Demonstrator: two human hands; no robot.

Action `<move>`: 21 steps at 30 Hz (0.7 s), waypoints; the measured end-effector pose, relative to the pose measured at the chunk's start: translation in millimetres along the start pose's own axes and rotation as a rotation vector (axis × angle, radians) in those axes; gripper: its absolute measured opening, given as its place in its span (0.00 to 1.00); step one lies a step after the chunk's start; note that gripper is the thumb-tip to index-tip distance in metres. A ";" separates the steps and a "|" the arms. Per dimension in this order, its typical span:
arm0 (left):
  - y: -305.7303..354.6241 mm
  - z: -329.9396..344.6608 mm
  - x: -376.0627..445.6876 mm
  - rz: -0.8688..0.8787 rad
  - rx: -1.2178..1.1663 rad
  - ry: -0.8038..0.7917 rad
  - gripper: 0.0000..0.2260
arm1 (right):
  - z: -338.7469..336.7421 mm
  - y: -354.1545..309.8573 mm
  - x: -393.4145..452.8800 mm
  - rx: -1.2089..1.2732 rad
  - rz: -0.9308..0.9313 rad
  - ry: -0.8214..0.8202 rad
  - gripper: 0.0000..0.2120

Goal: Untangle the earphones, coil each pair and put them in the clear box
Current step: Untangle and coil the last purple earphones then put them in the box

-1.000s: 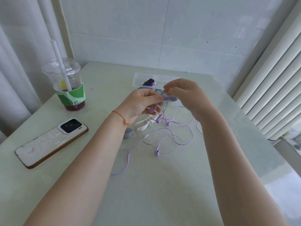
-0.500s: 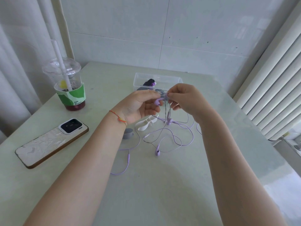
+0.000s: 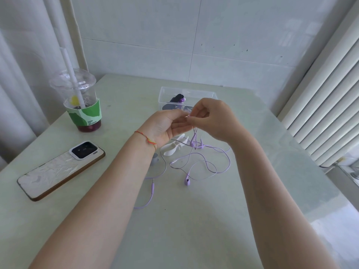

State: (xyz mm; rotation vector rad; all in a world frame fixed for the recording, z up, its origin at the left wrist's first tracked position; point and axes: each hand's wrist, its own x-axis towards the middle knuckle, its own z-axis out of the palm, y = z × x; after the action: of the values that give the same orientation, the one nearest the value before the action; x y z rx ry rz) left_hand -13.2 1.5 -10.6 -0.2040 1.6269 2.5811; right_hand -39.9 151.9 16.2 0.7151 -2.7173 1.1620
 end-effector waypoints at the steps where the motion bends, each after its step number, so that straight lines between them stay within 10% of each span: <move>1: 0.7 0.0 -1.2 0.002 0.009 -0.003 0.07 | -2.1 0.7 0.5 -0.002 0.004 0.009 0.04; 21: 2.8 -3.1 -1.5 0.044 0.246 0.031 0.03 | -21.8 4.0 -1.8 0.290 0.103 0.003 0.02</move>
State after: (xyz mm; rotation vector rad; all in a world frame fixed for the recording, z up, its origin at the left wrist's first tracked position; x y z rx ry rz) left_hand -11.9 -2.4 -9.2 -0.1930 1.9601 2.3876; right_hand -42.1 170.4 28.5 0.6072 -2.6395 1.6022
